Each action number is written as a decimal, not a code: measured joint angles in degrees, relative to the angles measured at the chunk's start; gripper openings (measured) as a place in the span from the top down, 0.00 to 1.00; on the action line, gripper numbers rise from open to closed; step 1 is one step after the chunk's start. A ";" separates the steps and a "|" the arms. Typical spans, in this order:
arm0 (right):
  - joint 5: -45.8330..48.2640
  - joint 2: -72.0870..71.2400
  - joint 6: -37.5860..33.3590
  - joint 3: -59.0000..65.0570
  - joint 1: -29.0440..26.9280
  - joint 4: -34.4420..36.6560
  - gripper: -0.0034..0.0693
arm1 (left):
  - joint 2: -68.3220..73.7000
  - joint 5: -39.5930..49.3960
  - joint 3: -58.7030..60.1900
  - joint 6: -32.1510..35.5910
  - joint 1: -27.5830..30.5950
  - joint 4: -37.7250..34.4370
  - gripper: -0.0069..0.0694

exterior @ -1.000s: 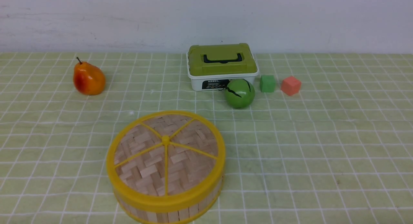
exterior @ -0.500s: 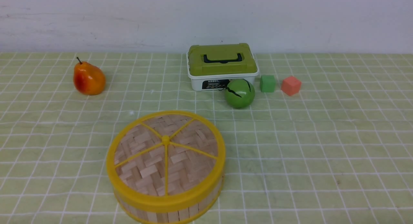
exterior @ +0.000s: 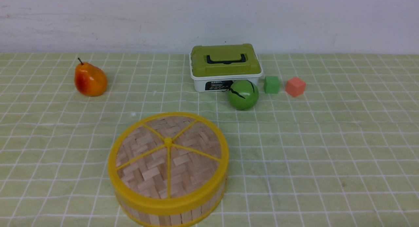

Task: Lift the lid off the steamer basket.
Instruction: Use the right arm to lift the lid of the steamer, then use the right arm to place the steamer lid on the table

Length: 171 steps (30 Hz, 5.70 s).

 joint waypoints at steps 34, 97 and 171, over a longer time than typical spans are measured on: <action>0.40 0.00 16.50 0.52 0.00 42.25 0.62 | 0.00 0.00 0.00 0.00 0.00 0.00 0.60; 49.30 131.81 -18.06 -132.06 44.67 9.95 0.23 | 0.00 0.00 0.00 0.00 0.00 0.00 0.60; 13.87 102.53 -15.01 -71.46 18.32 11.46 0.46 | 0.00 0.00 0.00 0.00 0.00 0.00 0.60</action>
